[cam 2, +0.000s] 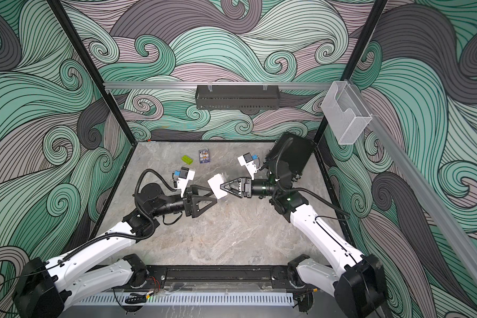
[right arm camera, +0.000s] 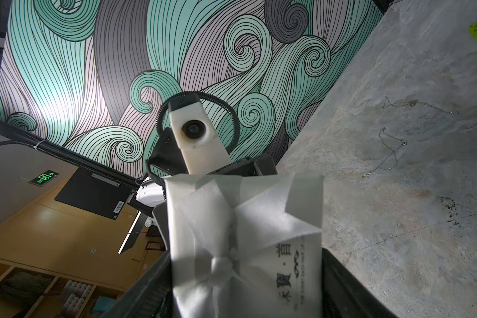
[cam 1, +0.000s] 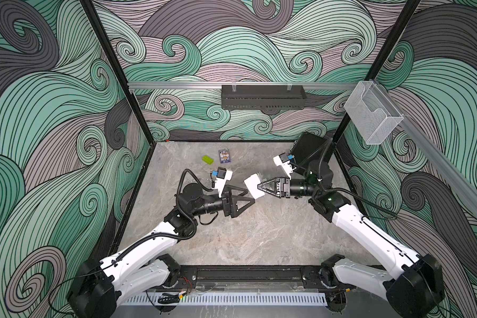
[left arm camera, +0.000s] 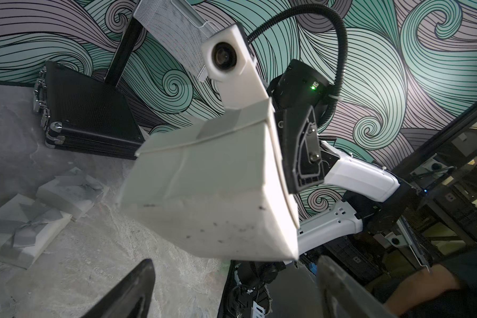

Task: Take the necklace out of the lift-off lid jewelry box
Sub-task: Open the lid on the jewelry box.

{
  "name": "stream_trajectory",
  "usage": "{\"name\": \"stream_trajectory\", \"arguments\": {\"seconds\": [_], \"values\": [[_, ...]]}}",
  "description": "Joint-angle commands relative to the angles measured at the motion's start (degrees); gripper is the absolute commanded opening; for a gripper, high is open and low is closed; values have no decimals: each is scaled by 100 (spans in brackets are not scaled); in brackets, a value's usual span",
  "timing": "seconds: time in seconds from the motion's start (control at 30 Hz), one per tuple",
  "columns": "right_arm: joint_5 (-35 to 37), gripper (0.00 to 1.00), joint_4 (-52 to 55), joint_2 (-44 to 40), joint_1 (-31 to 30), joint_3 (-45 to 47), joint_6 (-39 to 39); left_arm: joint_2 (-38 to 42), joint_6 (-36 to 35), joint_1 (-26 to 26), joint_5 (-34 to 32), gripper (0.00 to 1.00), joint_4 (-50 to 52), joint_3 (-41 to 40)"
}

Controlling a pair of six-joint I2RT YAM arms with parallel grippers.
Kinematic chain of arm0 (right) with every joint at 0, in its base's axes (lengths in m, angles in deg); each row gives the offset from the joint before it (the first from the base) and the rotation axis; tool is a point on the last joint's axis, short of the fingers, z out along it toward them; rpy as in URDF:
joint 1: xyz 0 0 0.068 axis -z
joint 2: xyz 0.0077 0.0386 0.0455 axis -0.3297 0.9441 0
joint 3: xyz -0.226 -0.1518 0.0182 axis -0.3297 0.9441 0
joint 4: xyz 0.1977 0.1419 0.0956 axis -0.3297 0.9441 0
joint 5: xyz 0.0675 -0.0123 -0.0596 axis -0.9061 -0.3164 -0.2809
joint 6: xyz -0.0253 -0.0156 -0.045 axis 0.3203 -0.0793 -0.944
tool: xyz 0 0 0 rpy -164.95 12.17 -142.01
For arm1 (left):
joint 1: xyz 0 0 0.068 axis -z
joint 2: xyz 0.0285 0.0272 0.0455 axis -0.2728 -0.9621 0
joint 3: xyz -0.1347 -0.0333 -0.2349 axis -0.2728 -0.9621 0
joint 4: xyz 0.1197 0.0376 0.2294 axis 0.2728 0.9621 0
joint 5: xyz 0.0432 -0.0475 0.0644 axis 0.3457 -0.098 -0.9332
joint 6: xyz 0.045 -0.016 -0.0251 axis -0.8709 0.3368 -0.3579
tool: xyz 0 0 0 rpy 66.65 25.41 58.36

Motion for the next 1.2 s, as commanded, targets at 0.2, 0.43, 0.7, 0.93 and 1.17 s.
{"name": "stream_trajectory", "arguments": {"seconds": [0.2, 0.43, 0.7, 0.93, 1.17], "values": [[-224, 77, -631, -112, -18, 214, 189, -233, 417, 45, -124, 90, -853, 131], [-276, 77, -977, -100, -23, 401, 311, -287, 560, 50, -233, 90, -1096, 86], [-312, 78, -1257, -83, -61, 491, 444, -477, 723, 47, -329, 79, -1249, 125], [-149, 78, -1023, -90, -38, 498, 236, -483, 747, 48, -342, 68, -1201, 147], [402, 78, 883, -514, 225, 130, -953, -131, 357, 50, -614, 67, -472, 124]]}}
